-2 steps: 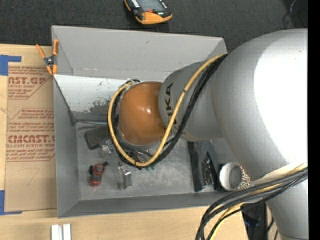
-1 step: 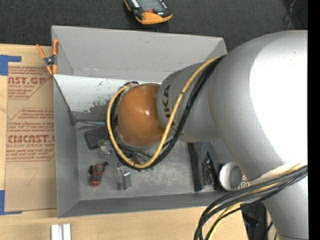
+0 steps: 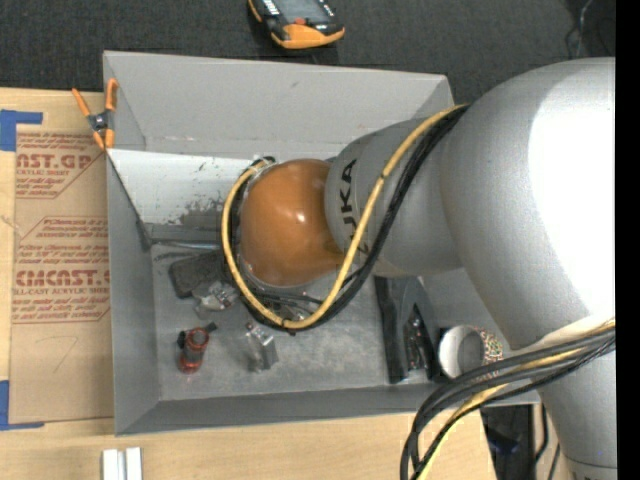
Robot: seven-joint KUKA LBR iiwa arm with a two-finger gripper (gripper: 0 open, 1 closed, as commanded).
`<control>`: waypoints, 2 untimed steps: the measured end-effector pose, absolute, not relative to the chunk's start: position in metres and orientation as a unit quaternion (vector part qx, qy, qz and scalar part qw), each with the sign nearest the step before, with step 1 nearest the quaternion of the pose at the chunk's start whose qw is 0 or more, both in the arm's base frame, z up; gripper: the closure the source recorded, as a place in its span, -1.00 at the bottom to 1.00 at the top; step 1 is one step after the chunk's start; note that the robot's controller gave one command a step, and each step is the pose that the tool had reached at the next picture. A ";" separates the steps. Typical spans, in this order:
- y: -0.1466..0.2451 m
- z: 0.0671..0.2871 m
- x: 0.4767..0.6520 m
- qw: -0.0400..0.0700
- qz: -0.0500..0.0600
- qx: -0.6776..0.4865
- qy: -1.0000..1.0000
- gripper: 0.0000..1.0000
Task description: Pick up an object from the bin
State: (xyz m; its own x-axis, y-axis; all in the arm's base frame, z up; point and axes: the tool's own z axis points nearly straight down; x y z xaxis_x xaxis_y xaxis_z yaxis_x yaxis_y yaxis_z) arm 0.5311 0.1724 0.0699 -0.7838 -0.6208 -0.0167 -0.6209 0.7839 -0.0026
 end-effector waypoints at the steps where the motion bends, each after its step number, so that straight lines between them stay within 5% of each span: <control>1: 0.173 0.070 0.529 0.009 0.002 -0.319 0.948 -1.00; 2: 0.197 0.070 0.517 0.009 0.002 -0.434 0.901 -1.00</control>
Offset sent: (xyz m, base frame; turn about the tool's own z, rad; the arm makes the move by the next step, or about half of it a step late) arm -0.0140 0.0235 0.0001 -0.2264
